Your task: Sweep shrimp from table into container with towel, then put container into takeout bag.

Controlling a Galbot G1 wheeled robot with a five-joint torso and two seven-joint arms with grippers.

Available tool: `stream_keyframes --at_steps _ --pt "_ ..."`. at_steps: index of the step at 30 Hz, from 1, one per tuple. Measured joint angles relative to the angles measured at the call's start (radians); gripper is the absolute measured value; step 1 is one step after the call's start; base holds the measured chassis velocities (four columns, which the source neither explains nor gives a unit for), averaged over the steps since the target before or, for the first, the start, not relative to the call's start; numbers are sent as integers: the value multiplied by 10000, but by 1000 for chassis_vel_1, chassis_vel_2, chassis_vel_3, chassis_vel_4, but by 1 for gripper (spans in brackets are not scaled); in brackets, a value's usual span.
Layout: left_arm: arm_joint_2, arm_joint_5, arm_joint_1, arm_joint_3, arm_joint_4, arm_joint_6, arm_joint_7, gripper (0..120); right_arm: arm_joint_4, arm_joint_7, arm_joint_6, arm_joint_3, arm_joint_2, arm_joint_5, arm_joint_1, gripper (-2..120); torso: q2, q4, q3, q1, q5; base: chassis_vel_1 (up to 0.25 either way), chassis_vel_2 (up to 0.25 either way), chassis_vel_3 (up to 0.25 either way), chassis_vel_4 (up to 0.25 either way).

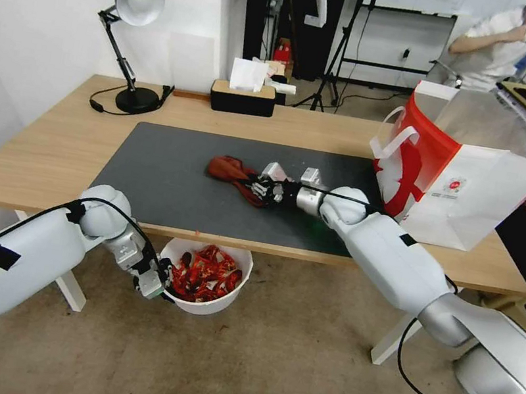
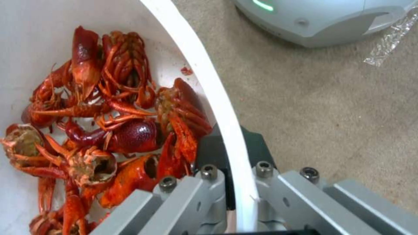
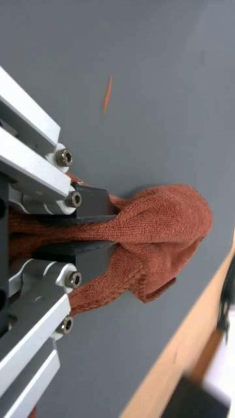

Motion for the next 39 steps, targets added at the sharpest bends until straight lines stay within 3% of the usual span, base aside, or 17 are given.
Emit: stream_keyframes --at_steps 13,20,23,37,39 --pt "134 -24 90 -108 -44 -21 4 0 1333 -2400 359 -679 -549 282 -122 7 0 4 1 0 2 0 0 0 0" --pt "196 -51 103 -133 -80 13 -1 0 1958 -3152 365 -663 -944 313 -356 7 0 4 2 0 3 0 0 0 0" --pt "237 -55 134 -149 -81 20 -4 0 2469 -3515 -9 -641 -1256 350 -617 7 0 4 2 -1 1 0 0 0 0" --pt "408 -76 351 -361 -170 -1 -19 0 3544 -3862 -943 -143 -1866 982 -1367 7 -2 3 3 -1 1 0 0 0 0" --pt "406 -76 475 -419 -174 -17 -21 0 3844 -3425 -918 253 -2094 1386 -1634 7 -3 3 3 0 2 0 0 0 0"
